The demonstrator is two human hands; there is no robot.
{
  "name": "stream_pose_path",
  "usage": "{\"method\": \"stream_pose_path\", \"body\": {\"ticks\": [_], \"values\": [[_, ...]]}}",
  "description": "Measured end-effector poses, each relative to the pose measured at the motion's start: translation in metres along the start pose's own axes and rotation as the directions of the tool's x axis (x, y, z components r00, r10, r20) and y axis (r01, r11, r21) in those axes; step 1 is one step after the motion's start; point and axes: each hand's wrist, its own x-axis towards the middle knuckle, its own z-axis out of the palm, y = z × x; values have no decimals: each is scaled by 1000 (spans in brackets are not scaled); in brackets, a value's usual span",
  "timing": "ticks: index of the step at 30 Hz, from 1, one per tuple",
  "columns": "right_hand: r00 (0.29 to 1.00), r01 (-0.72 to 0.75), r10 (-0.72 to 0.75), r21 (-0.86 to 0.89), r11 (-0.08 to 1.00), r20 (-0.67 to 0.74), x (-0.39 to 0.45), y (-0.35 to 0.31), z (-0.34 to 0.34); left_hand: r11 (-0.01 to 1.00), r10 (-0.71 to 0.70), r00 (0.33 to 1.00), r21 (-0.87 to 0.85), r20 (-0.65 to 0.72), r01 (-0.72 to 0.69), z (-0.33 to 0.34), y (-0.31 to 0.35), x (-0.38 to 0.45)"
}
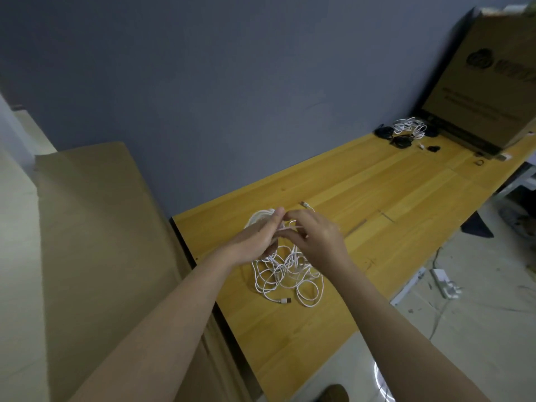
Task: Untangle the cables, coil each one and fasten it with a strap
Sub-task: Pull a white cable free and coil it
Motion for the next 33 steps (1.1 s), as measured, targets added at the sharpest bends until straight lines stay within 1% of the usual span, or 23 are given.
{"method": "stream_pose_path", "body": {"ticks": [2, 3, 5, 7, 9, 11, 13, 15, 17, 19, 20, 21, 22, 23, 24, 25, 26, 27, 28, 29, 30, 32, 33], "values": [[973, -220, 204, 179, 959, 103, 10, 1, -7, 1000, 4, 1000, -30, 21, -3, 1, 3, -2], [947, -308, 273, 241, 920, 170, 14, 4, -9, 1000, 5, 1000, -17, 19, -5, 1, 3, -3], [894, -437, 363, 334, 835, 263, 15, 11, -14, 1000, -13, 1000, -10, 0, 13, -1, -1, 0], [849, -522, 427, 377, 765, 310, 9, 22, -15, 996, -26, 999, -81, -19, 24, -5, -5, 1], [818, -566, 463, 326, 757, 342, -3, 33, -8, 978, -6, 999, -209, -44, -3, -9, -9, 2], [796, -578, 501, 178, 797, 341, -19, 48, 4, 940, 4, 995, -338, -97, -37, -12, -9, 3], [753, -594, 542, 30, 804, 373, -33, 60, 10, 898, 6, 985, -433, -173, -81, -14, -7, 4], [684, -671, 604, 29, 741, 409, -38, 63, 9, 863, -10, 972, -493, -236, -111, -15, -5, 4], [626, -767, 691, 122, 630, 362, -27, 59, 2, 867, -35, 960, -486, -278, -109, -15, -4, 4], [612, -785, 757, 288, 549, 226, -5, 53, -8, 874, -48, 956, -476, -289, -100, -15, -5, 4], [617, -746, 774, 419, 518, 142, 8, 48, -13, 872, -54, 955, -480, -292, -98, -16, -6, 5], [617, -662, 785, 575, 480, 55, 21, 42, -19, 871, -55, 954, -481, -295, -98, -16, -6, 6], [608, -551, 793, 700, 453, -35, 31, 38, -24, 873, -56, 953, -478, -297, -98, -17, -7, 6], [600, -439, 792, 782, 443, -111, 38, 33, -28, 873, -56, 953, -477, -298, -98, -17, -7, 6], [605, -400, 781, 788, 468, -156, 39, 32, -28, 872, -56, 952, -479, -300, -99, -17, -7, 6], [625, -457, 766, 725, 516, -151, 38, 33, -25, 872, -54, 952, -478, -301, -102, -17, -6, 5], [650, -577, 757, 600, 554, -75, 32, 37, -19, 876, -53, 952, -472, -301, -100, -17, -5, 4], [635, -700, 771, 457, 549, 47, 24, 43, -11, 881, -56, 953, -464, -298, -93, -16, -5, 3], [577, -785, 803, 375, 494, 148, 18, 48, -7, 885, -57, 954, -457, -294, -87, -15, -5, 2], [531, -818, 825, 371, 441, 191, 18, 51, -6, 889, -58, 956, -450, -288, -82, -14, -5, 2], [539, -790, 831, 427, 441, 138, 22, 51, -8, 893, -57, 958, -444, -281, -77, -14, -5, 2], [627, -597, 774, 582, 552, -91, 42, 42, -21, 898, -54, 960, -433, -274, -73, -13, -5, 2], [660, -494, 726, 615, 614, -195, 55, 33, -30, 898, -52, 961, -433, -273, -74, -13, -4, 2]]}}
